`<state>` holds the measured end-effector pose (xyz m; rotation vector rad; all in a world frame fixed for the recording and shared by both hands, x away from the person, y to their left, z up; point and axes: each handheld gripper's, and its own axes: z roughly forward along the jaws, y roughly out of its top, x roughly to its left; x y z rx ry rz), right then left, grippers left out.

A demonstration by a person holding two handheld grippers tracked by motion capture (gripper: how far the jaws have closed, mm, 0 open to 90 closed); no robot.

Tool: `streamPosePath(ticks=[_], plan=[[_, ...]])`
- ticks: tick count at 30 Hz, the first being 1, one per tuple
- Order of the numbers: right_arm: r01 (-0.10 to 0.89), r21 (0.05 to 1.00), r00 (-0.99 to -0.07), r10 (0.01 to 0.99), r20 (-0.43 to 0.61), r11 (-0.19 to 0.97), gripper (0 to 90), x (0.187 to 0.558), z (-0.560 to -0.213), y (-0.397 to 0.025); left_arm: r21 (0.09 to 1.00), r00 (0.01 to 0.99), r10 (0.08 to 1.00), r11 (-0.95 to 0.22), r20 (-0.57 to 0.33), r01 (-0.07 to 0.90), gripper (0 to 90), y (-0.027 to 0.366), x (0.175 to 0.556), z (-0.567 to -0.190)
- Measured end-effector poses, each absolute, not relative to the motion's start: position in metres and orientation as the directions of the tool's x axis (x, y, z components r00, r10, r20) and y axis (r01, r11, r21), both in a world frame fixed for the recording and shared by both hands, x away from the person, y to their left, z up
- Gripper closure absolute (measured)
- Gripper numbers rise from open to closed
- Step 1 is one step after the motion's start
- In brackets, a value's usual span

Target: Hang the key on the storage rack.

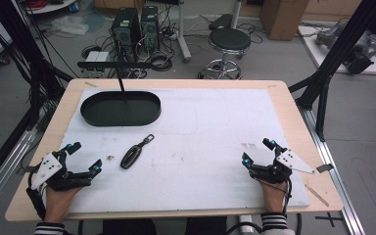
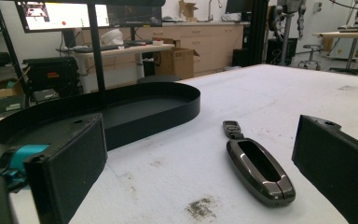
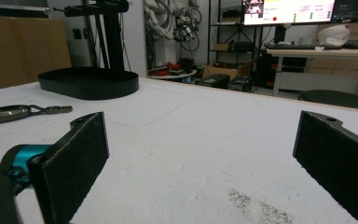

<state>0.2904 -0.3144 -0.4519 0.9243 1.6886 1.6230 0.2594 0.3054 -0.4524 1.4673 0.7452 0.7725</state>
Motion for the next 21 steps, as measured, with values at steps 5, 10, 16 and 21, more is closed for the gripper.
streamPosePath(ticks=[5,10,16,21], plan=[[0.066,0.998,-0.567,0.823,0.036,0.001,2.2,0.2910,-0.4520,-0.3152,0.999,0.565,0.825,-0.036,0.030,-0.001,3.6,0.3052,0.2593,-0.4524],[0.063,0.998,-0.568,0.822,0.038,-0.002,2.2,0.2896,-0.4521,-0.3142,0.999,0.553,0.833,-0.029,0.016,0.015,3.6,0.3057,0.2604,-0.4520],[0.063,0.998,-0.567,0.823,0.037,-0.001,2.2,0.2904,-0.4521,-0.3146,1.000,0.556,0.831,-0.014,-0.002,0.024,3.6,0.3069,0.2614,-0.4519],[0.065,0.998,-0.568,0.822,0.039,-0.002,2.2,0.2904,-0.4521,-0.3148,0.998,0.522,0.853,-0.032,0.003,0.046,3.6,0.3073,0.2633,-0.4503]])
